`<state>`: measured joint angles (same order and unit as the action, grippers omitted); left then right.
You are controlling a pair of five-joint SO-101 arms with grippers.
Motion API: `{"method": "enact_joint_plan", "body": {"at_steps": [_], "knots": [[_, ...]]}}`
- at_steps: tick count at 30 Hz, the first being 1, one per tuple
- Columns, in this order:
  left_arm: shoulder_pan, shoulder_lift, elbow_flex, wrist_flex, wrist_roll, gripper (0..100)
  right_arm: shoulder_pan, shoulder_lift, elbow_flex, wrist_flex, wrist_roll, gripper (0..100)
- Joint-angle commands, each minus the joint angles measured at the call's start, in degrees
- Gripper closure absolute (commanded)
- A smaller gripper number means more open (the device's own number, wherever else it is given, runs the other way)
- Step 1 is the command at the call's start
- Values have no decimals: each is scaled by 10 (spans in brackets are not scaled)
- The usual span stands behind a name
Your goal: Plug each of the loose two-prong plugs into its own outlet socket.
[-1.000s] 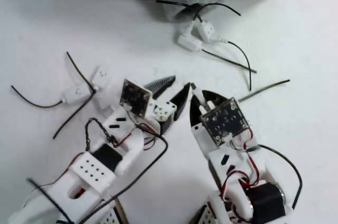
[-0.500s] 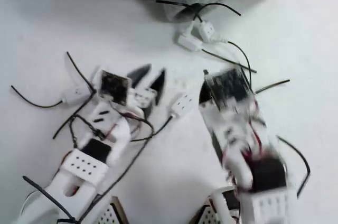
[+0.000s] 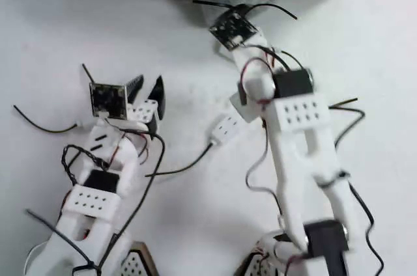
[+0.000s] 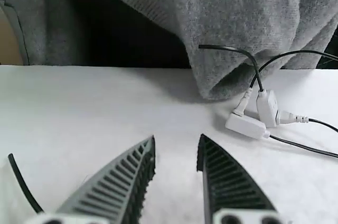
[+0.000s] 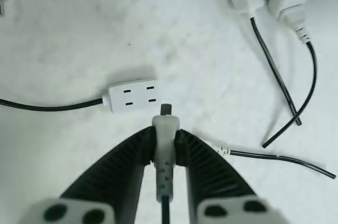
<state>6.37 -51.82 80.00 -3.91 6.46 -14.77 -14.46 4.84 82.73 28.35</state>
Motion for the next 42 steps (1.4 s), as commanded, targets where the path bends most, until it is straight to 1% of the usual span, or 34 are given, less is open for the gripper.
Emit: {"method": "enact_joint_plan", "body": {"at_steps": [1, 6, 8, 18, 23, 32, 42], "knots": [[-7, 0, -1, 0, 1, 857, 0, 75, -70, 21, 10, 980], [-7, 0, 1, 0, 0, 857, -5, 154, -91, 21, 57, 980], [-7, 0, 2, 0, 0, 856, -4, 185, -107, 22, 60, 980], [-7, 0, 12, -4, 0, 854, -24, 327, -251, 96, 57, 980], [-7, 0, 13, -4, 0, 854, -32, 382, -293, 113, 56, 980], [-7, 0, 13, -4, 0, 854, -21, 444, -309, 112, 56, 980], [-7, 0, 13, -4, 0, 854, -7, 447, -309, 113, 59, 980]]}}
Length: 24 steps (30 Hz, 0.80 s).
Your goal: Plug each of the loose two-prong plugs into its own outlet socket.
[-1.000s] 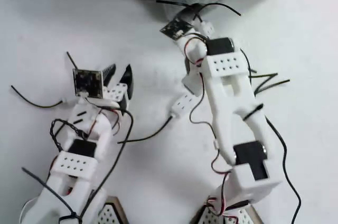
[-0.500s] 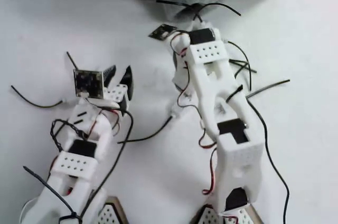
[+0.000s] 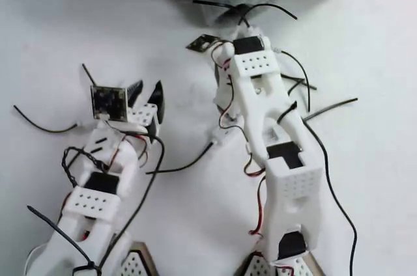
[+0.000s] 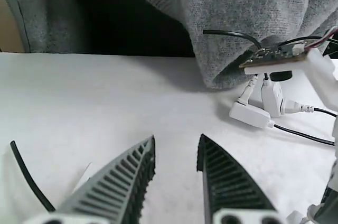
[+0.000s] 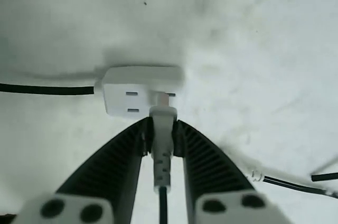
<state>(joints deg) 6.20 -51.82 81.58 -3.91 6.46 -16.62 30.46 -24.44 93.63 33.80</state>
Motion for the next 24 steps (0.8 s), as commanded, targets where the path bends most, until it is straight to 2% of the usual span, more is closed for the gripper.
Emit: {"method": "enact_joint_plan", "body": {"at_steps": [1, 9, 18, 24], "knots": [[-6, 0, -3, -4, 0, 854, 12, -1, -17, 4, 5, 980], [-5, 0, -3, -4, 0, 855, 28, 2, -14, 3, 6, 980], [-5, 0, -3, -4, 0, 855, -16, 73, 0, 3, 3, 980], [-5, 0, -3, -4, 0, 854, -11, 114, -4, -1, 5, 980]]}}
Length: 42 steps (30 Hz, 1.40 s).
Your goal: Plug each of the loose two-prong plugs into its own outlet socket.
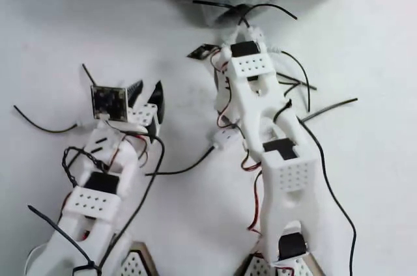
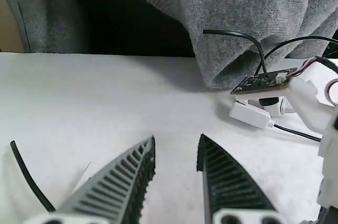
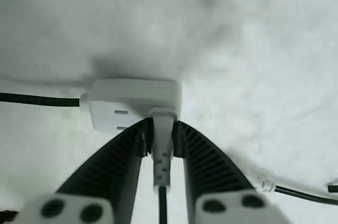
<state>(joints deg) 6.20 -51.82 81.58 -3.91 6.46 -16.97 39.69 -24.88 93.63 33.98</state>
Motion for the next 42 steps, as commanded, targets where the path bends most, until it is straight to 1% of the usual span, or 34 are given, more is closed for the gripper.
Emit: {"method": "enact_joint_plan", "body": {"at_steps": [1, 4, 5, 9, 11, 13, 21, 29, 32, 33, 36, 38, 42], "knots": [[-5, 0, -3, -4, 0, 854, -7, 22, -6, 0, 4, 980], [-5, 0, -3, -4, 0, 854, -7, 22, -42, 20, -1, 965], [-5, 0, -3, -4, 0, 854, -7, 22, -61, 33, -6, 947], [-5, 0, -3, -3, -1, 854, -4, 21, -118, 48, -57, 817], [-5, 0, -3, -4, -1, 854, -3, 18, -133, 48, -49, 756], [-5, 0, -3, -4, -1, 854, -2, 11, -146, 48, -46, 720], [-5, 0, -3, -1, -1, 854, -6, -66, -197, 48, -48, 714], [-4, 0, -6, -3, -4, 853, -14, -233, -207, 48, -48, 713], [0, 1, -6, 0, -47, 836, -16, -314, -205, 49, -48, 713], [5, 8, -7, 0, -50, 826, -13, -340, -205, 49, -52, 713], [13, 64, -39, 5, -53, 811, 15, -410, -180, 50, -78, 713], [11, 131, -91, 26, -53, 809, 40, -451, -139, 50, -84, 713], [18, 295, -239, 130, -53, 793, 105, -524, -26, 49, -84, 713]]}}
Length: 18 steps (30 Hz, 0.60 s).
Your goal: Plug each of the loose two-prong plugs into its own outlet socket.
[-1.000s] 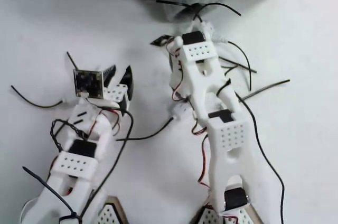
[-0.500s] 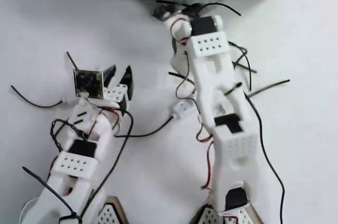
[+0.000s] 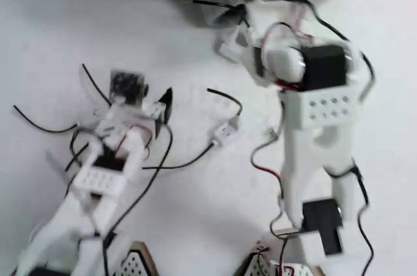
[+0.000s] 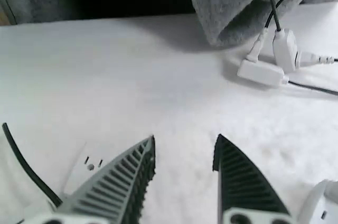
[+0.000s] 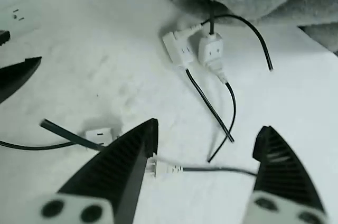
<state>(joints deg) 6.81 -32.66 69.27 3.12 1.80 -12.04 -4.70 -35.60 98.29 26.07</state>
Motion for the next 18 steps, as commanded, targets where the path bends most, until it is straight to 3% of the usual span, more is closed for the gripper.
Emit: {"method": "enact_joint_plan", "body": {"at_steps": [1, 4, 7, 13, 18], "knots": [[20, 142, -156, 93, -6, 787, 72, -95, 109, 2, -5, 713], [45, 212, -251, 194, -12, 781, 114, -138, 185, 2, -5, 713], [93, 227, -294, 265, -98, 787, 145, -173, 266, 2, -4, 713], [163, 226, -297, 277, -132, 786, 192, -225, 418, -12, -2, 713], [204, 228, -294, 279, -132, 785, 215, -243, 556, -95, -2, 713]]}}
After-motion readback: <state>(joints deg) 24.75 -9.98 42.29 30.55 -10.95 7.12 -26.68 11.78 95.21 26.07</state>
